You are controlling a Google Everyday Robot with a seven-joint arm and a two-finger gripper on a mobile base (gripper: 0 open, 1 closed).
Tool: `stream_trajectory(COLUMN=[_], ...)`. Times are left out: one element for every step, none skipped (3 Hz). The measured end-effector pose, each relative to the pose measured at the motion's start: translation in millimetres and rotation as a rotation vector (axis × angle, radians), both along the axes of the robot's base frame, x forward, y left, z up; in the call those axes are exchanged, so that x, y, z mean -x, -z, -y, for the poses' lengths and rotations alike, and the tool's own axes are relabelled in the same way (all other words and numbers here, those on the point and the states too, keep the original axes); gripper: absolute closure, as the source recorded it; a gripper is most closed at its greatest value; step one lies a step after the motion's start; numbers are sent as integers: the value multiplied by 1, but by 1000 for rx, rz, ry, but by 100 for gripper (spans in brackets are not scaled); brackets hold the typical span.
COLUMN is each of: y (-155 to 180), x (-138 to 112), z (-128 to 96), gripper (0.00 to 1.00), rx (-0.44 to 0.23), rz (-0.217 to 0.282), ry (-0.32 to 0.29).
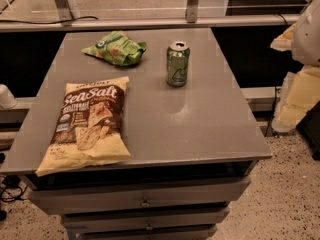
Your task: Pick brown chip bag
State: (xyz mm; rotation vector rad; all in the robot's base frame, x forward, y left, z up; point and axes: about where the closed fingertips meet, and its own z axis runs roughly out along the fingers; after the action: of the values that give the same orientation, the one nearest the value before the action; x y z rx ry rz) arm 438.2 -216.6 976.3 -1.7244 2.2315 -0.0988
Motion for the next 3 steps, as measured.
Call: stream_trajectory(y=[0,3,23], x=[0,-3,-11], z=[0,-8,-37], gripper=[0,0,0], rx=[0,-51,-171], rz=[0,4,-2], ry=[0,-24,-65])
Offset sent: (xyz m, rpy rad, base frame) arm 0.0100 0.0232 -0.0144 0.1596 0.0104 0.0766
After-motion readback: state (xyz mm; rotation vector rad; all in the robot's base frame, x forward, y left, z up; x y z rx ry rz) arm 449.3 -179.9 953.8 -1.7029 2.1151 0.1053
